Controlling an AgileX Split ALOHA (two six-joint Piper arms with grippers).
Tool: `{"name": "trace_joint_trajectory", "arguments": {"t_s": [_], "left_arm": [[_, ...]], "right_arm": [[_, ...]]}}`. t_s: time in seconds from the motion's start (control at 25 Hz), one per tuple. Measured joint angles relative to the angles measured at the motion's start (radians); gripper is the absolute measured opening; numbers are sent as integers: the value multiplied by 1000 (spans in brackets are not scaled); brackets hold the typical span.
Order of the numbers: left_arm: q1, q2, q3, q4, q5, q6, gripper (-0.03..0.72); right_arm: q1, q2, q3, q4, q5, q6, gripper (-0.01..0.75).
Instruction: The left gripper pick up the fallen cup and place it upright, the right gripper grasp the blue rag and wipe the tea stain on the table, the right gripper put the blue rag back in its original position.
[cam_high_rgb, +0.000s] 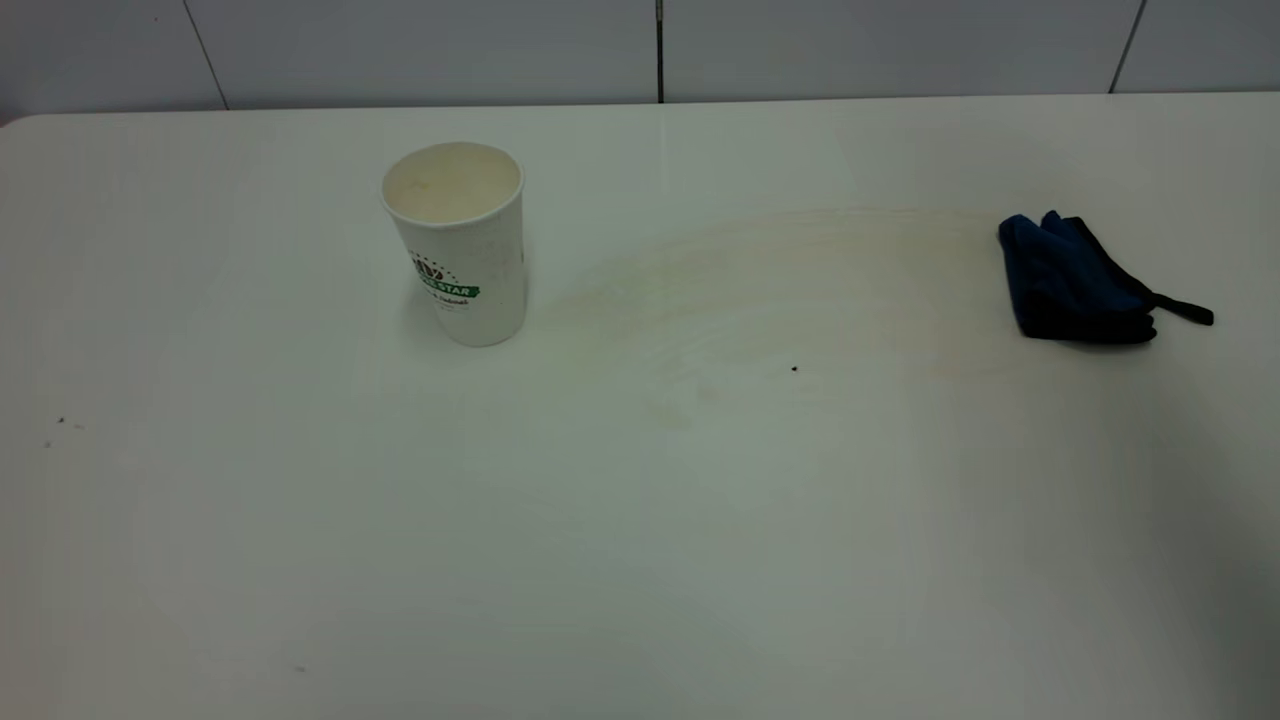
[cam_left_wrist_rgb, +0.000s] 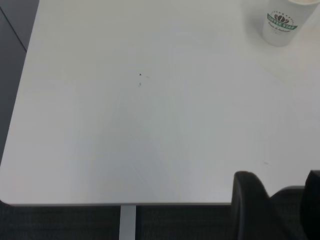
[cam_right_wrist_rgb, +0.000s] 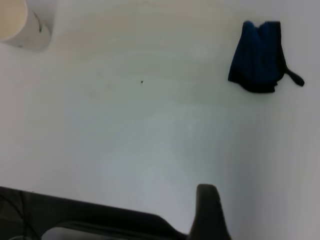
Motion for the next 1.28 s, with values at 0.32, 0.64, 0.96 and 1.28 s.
{"name": "trace_joint_trajectory", "arguments": {"t_s": [0.32,0.64,0.96,1.28], "left_arm": [[0,0,0,0,1,0,278],[0,0,0,0,1,0,278],[0,0,0,0,1,0,278],[0,0,0,0,1,0,278]], "right_arm": [[0,-301,393,-82,0,81,599],[0,-629,707,-125,-56,111,593],[0,-913,914,-126,-144,85,593],[0,-1070,941,-125,-137,44,593]]}}
